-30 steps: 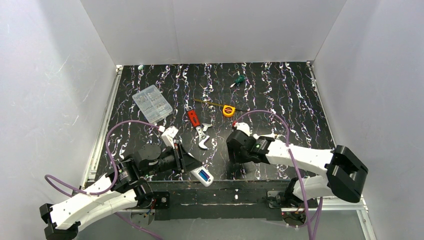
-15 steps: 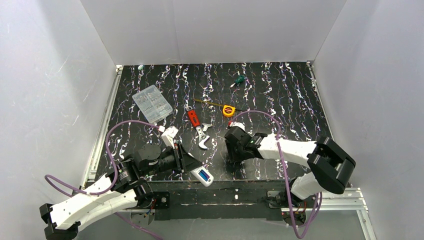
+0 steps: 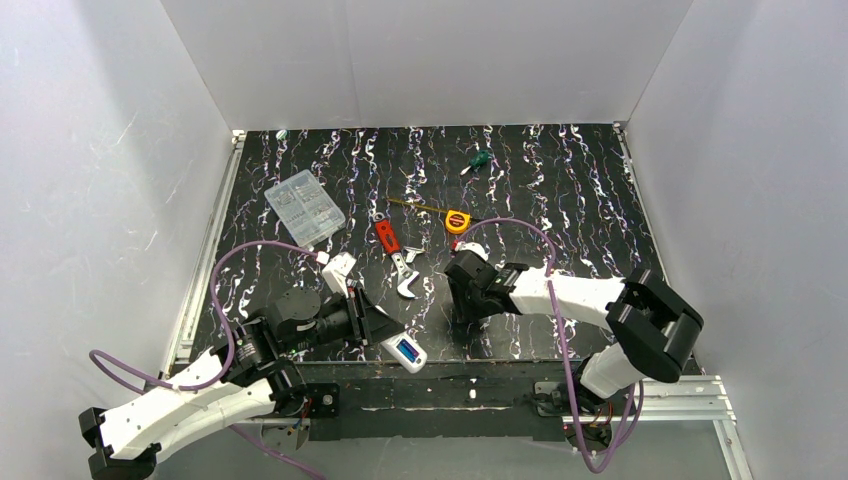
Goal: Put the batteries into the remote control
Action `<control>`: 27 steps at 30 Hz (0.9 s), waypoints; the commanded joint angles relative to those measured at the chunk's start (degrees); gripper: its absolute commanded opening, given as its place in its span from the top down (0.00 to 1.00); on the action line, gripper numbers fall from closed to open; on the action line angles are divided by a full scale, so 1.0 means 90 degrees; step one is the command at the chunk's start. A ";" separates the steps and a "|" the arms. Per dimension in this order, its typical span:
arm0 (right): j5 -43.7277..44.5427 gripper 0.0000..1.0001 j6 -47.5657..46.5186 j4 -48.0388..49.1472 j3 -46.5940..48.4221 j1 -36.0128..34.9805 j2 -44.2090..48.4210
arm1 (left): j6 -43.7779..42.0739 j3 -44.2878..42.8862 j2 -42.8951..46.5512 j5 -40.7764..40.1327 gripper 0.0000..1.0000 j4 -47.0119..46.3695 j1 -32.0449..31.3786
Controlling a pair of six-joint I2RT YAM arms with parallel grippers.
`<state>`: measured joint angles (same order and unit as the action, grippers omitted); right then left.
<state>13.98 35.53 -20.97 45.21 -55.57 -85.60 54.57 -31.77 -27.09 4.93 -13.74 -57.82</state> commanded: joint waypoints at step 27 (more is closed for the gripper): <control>0.0676 0.67 0.0111 -0.0747 0.0264 0.0003 -0.0018 | -0.0052 -0.0263 0.0123 -0.0086 1.00 -0.0183 0.0018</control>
<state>17.06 36.62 -24.18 48.01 -55.61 -88.12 54.54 -31.79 -26.68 4.86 -13.37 -57.82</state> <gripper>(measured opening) 0.391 0.249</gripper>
